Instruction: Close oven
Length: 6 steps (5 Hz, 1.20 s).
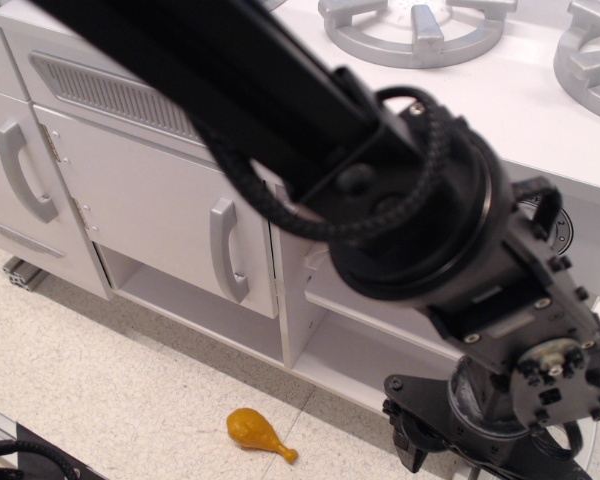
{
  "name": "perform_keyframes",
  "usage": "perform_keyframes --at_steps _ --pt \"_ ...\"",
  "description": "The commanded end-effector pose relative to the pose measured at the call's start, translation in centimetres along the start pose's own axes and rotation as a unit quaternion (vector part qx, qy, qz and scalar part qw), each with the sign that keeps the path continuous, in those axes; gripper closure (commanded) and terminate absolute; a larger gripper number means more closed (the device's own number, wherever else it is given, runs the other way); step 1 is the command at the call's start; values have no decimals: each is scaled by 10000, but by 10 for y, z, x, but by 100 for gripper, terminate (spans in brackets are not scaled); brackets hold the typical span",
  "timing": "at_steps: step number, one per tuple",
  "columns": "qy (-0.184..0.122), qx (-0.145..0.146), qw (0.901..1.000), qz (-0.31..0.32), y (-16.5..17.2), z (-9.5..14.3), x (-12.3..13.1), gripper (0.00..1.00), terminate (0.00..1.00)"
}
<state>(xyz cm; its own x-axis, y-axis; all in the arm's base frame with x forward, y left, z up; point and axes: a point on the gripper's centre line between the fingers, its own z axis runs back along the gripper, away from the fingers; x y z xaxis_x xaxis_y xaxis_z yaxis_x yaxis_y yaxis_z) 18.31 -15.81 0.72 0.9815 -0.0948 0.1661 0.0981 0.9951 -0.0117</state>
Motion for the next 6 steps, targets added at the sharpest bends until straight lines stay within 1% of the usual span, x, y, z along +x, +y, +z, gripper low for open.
perform_keyframes --at_steps 1,2,3,4,5,6 --pt "-208 221 9991 285 50 3 20 0 0" --pt "-392 205 9983 368 76 12 33 0 0" --pt "-514 251 9975 409 95 31 45 0 0" --pt "-295 280 9979 498 101 57 52 0 0" --pt "-64 460 9982 370 89 43 37 0 0" --pt "-108 387 9988 294 75 36 20 0 0"
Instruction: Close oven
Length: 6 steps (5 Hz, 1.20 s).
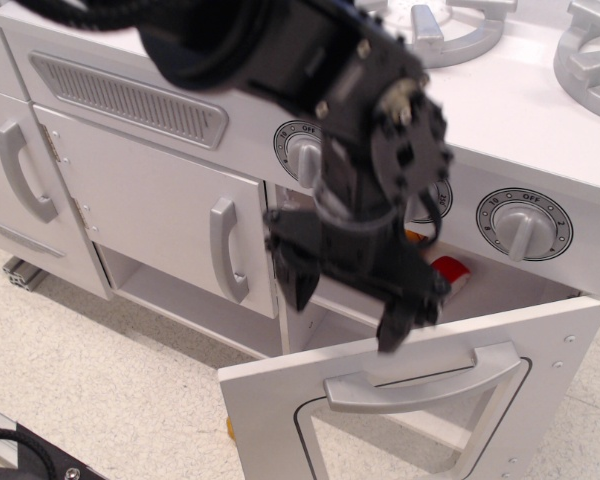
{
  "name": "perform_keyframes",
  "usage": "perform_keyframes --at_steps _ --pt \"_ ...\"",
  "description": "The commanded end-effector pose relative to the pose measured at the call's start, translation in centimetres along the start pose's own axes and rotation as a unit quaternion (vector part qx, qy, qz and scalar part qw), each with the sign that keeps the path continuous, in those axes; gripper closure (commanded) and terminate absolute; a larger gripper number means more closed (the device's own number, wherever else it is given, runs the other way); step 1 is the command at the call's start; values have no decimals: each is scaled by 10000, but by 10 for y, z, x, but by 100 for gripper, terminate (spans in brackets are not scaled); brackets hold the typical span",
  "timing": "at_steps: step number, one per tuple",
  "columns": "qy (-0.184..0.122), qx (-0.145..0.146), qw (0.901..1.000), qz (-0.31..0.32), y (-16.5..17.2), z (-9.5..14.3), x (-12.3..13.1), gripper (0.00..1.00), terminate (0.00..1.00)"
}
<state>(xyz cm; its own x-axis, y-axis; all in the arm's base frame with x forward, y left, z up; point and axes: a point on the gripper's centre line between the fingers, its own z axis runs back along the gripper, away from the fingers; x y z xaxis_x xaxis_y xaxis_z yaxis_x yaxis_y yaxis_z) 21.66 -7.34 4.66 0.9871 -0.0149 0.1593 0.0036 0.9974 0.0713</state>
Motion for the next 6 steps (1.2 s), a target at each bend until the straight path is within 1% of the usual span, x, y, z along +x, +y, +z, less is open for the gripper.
perform_keyframes --at_steps 1,2,3,4,5,6 --pt "-23 -118 9999 -65 -18 -9 -31 0 0" --pt "203 -89 9997 126 -16 -38 -42 0 0" --pt "276 97 9986 447 -4 -65 -43 0 0" --pt "254 334 9976 559 12 -81 -38 0 0" --pt "158 399 9962 761 23 -86 -20 0 0" --pt "31 461 9929 1096 34 -88 6 0 0"
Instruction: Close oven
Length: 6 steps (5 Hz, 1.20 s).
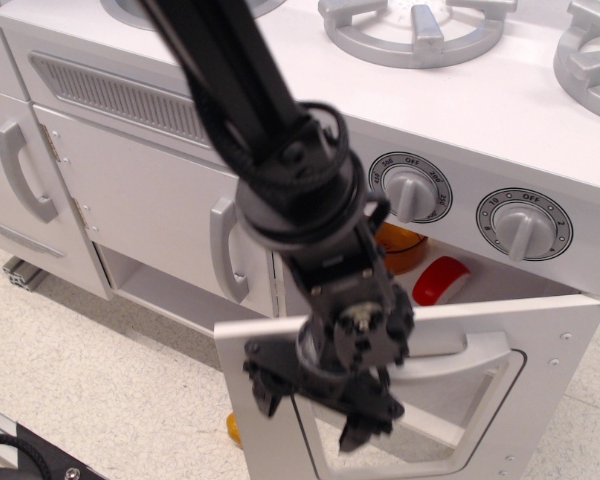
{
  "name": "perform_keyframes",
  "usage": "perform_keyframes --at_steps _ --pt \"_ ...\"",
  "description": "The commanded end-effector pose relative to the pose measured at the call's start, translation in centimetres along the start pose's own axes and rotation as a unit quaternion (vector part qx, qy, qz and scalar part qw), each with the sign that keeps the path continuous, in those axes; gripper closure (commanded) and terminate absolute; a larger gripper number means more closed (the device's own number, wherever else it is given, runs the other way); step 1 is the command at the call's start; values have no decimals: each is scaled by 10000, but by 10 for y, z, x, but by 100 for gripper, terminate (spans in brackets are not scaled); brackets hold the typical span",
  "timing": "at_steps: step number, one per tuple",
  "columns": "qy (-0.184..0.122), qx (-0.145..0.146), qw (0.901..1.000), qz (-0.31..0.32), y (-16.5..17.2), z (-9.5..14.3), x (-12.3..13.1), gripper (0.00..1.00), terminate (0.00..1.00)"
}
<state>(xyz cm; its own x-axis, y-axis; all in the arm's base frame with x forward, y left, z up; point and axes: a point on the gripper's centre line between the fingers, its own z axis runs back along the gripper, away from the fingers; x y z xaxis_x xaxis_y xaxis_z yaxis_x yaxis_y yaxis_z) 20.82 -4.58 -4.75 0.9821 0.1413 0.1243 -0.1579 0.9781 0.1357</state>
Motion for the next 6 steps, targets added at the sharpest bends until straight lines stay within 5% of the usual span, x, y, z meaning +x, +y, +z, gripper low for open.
perform_keyframes --at_steps 1,3,6 --pt "-222 1 9976 648 14 4 55 0 0" --pt "-332 -57 9950 938 20 5 86 0 0" --pt "-280 -300 9978 523 28 29 57 0 0"
